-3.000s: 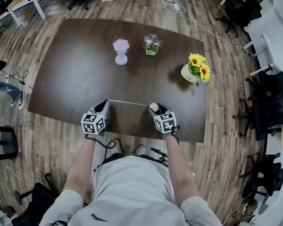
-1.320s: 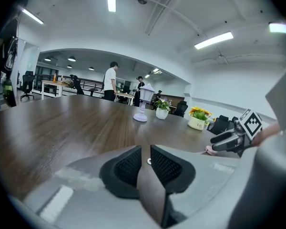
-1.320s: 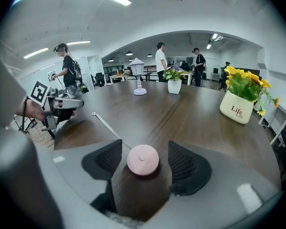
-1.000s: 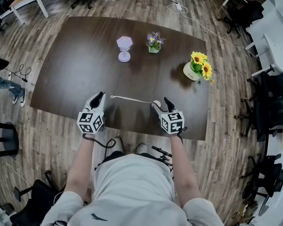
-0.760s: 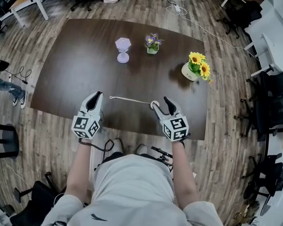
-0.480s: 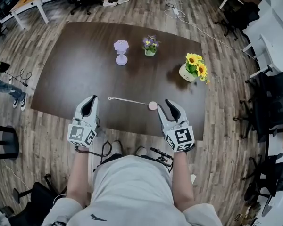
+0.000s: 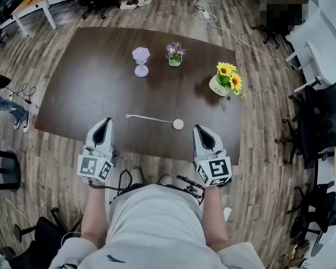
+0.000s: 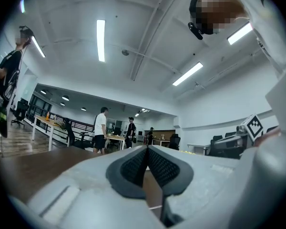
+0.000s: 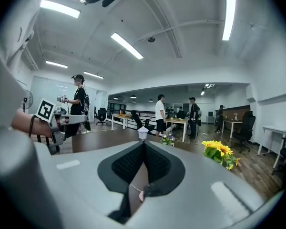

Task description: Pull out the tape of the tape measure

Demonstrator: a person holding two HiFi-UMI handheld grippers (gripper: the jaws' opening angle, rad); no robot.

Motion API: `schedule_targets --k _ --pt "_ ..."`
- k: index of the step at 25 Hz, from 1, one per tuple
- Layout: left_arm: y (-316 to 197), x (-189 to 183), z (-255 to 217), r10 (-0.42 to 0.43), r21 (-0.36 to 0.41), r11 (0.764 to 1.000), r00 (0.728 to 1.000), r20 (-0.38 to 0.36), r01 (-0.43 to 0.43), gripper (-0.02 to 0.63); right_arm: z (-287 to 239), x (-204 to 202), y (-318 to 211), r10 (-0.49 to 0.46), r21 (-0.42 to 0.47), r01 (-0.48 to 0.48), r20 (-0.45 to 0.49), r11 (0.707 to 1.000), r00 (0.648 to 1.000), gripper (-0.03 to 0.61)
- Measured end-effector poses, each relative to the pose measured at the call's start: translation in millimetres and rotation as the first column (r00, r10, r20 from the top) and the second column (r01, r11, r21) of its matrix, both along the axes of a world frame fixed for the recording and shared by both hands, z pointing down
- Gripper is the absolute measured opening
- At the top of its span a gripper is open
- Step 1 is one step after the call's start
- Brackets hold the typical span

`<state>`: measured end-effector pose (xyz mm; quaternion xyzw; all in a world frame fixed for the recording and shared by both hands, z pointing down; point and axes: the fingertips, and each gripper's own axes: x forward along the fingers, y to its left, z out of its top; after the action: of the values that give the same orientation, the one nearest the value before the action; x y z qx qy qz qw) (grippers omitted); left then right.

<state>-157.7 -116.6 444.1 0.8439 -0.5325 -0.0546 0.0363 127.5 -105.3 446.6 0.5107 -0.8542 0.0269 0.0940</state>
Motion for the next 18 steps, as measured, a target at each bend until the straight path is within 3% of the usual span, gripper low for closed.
schedule_targets --k 7,18 --pt "2.7 14.0 -0.7 0.034 -0.001 0.999 0.999 0.042 -0.034 0.006 3.1 11.3 1.1 0.023 -0.016 -0.022 0.048 1.000 0.999 -0.002" --pt "-0.6 16.1 -5.8 0.042 0.005 0.999 0.999 0.034 -0.042 0.006 8.2 15.7 0.8 0.039 -0.035 -0.038 0.046 0.999 0.998 -0.003"
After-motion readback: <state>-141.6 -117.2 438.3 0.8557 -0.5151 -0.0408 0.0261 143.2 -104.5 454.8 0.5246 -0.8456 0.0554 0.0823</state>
